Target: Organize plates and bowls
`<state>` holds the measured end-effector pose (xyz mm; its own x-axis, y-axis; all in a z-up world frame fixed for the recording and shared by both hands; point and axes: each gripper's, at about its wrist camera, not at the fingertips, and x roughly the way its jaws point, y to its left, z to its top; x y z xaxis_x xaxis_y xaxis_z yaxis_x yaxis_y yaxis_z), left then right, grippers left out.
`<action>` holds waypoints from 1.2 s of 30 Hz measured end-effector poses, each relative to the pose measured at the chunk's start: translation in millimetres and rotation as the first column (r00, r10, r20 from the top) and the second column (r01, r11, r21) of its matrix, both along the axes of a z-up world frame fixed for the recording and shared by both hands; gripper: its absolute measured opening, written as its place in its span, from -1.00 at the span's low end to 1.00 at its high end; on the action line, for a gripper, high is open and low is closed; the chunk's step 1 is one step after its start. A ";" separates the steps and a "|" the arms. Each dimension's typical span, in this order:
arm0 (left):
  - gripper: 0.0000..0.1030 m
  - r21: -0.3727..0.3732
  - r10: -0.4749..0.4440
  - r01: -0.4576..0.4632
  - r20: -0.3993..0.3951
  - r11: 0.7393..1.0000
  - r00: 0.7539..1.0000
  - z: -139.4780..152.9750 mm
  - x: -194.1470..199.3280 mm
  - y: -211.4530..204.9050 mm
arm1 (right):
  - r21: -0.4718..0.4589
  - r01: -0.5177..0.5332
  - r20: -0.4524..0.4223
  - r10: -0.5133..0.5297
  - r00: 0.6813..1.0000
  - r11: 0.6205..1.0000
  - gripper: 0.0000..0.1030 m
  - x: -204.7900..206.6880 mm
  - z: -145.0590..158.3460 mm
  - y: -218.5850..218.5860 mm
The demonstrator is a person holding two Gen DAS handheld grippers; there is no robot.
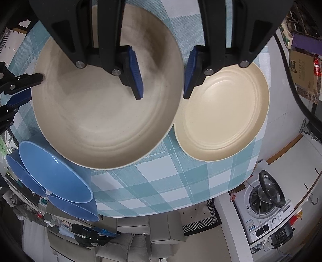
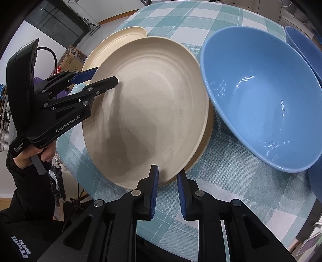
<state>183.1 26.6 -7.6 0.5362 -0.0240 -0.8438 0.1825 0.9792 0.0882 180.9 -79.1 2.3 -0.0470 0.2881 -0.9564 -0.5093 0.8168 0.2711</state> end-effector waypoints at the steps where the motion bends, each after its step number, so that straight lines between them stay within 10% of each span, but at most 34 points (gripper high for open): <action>1: -0.26 -0.004 -0.002 0.002 -0.005 1.000 1.000 -1.5 0.5 -0.5 | -0.001 0.002 -0.007 -0.002 1.000 1.000 -0.63 0.1 -1.5 0.4; 36: -0.19 0.015 -0.036 0.037 -0.028 0.999 0.999 -11.4 -8.3 -5.2 | -0.058 -0.011 -0.001 0.011 1.000 0.998 -0.45 15.1 -27.2 3.7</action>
<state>174.8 21.4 -18.9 0.5119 -0.0296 -0.8585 0.2204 0.9705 0.0980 196.0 -75.4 -24.9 -0.0505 0.2315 -0.9715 -0.5179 0.8257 0.2236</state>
